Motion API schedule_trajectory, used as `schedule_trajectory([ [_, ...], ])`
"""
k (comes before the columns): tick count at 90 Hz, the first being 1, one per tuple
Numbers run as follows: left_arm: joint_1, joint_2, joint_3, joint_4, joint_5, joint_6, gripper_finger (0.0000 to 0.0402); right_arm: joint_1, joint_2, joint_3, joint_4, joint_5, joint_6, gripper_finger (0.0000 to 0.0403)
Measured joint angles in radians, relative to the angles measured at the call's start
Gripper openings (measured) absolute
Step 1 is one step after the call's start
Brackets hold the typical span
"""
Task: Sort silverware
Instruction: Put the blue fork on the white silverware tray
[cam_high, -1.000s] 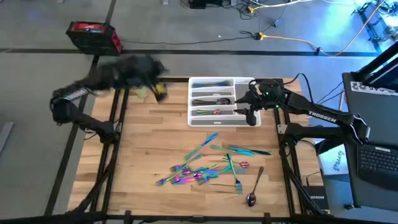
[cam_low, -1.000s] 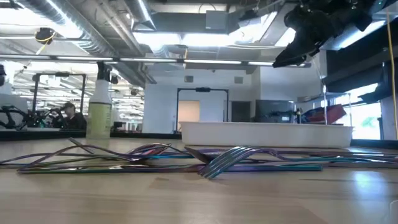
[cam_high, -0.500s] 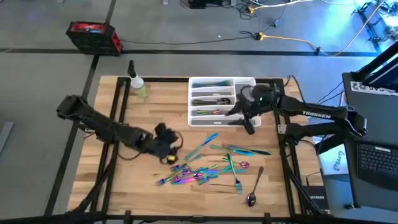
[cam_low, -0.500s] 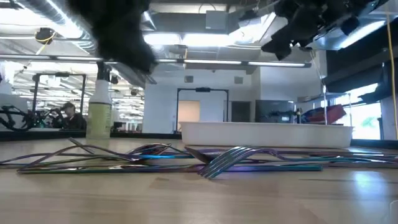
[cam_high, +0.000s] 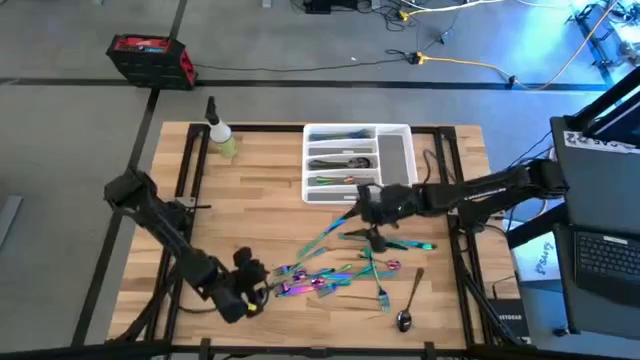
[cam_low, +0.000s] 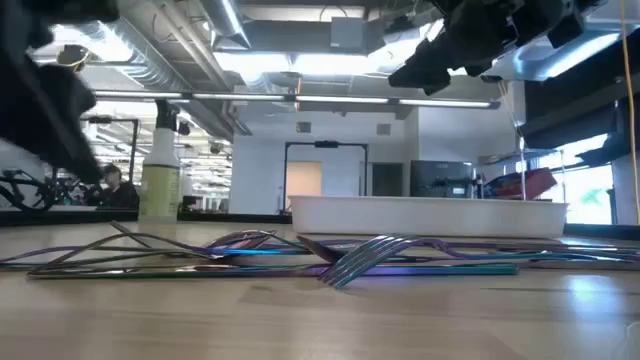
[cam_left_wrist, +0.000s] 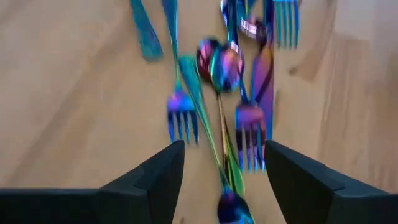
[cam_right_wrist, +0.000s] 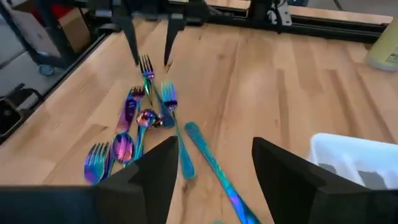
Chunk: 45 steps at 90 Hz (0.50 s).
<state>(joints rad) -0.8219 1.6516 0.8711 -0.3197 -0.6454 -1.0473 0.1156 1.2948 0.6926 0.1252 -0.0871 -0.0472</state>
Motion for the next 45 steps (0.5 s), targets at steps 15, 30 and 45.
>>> schedule_trajectory([
  [15, -0.036, 0.081, 0.000, 0.044, 0.016, -0.054, 0.0205, 0.063, 0.072, 0.000, 0.069, 0.119, 0.081, 0.0190],
  [30, -0.032, 0.161, 0.001, 0.115, -0.006, -0.160, 0.0205, 0.104, 0.120, 0.000, 0.090, 0.185, 0.144, 0.0190],
  [45, -0.029, 0.186, 0.002, 0.134, -0.036, -0.218, 0.0205, 0.123, 0.150, 0.000, 0.093, 0.209, 0.175, 0.0190],
])
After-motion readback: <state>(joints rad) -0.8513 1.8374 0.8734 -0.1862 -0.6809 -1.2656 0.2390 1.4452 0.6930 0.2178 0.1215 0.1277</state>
